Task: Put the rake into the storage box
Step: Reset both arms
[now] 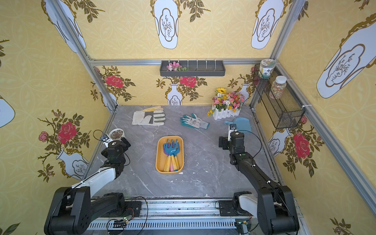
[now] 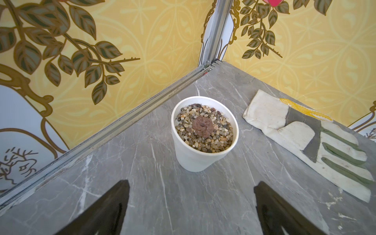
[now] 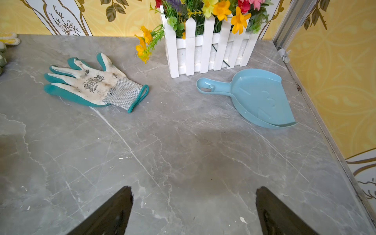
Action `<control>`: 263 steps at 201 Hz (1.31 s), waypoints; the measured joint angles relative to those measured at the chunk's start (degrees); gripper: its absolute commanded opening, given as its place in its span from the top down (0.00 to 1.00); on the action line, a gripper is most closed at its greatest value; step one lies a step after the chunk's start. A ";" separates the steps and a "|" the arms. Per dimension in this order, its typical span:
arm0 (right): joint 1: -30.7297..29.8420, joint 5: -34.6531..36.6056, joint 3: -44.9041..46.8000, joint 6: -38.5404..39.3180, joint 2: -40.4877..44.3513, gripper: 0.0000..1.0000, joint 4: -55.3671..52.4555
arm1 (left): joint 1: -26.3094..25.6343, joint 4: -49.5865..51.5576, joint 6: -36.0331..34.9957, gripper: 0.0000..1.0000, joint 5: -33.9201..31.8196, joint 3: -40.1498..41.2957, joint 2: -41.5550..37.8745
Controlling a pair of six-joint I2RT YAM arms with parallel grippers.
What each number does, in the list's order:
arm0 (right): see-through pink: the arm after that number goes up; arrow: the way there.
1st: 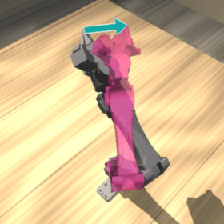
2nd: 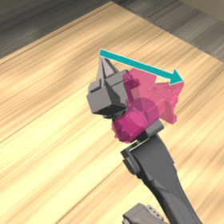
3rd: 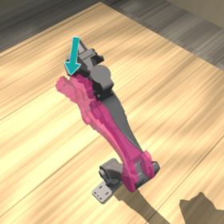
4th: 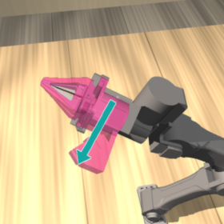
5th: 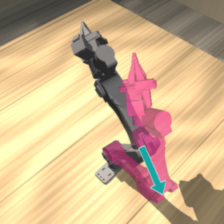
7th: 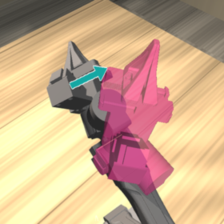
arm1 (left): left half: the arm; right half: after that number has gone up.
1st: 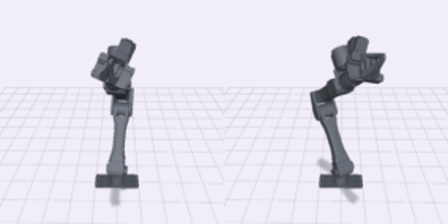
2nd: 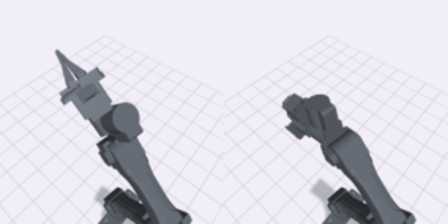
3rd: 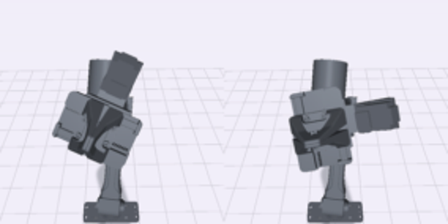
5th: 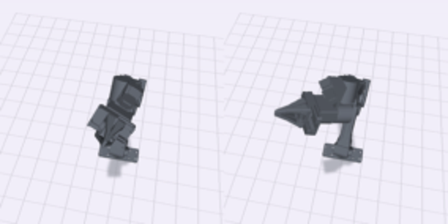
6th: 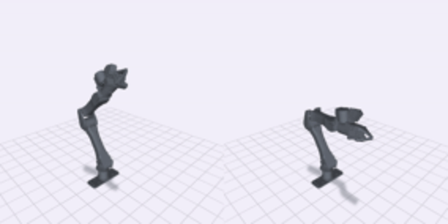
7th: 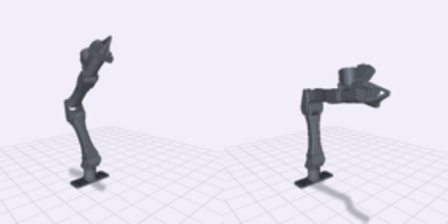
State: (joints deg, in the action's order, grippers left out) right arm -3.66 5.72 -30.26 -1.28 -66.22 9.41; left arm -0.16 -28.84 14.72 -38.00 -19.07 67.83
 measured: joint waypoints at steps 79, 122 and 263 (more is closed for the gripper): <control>2.99 -0.61 4.52 -0.63 -0.96 0.03 5.77 | -4.57 -16.37 -7.48 0.00 -0.46 1.73 12.66; 3.28 -1.03 10.82 -0.63 -5.64 0.03 16.85 | -5.99 -21.24 -11.63 0.00 0.79 2.91 12.76; 4.07 -8.96 16.11 1.46 -16.31 0.03 38.56 | -3.85 -28.17 -12.07 0.00 4.74 6.19 11.19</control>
State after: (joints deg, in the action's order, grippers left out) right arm 0.40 -3.25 -14.15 0.19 -82.52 47.97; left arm -4.01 -57.01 2.66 -33.26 -12.88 79.02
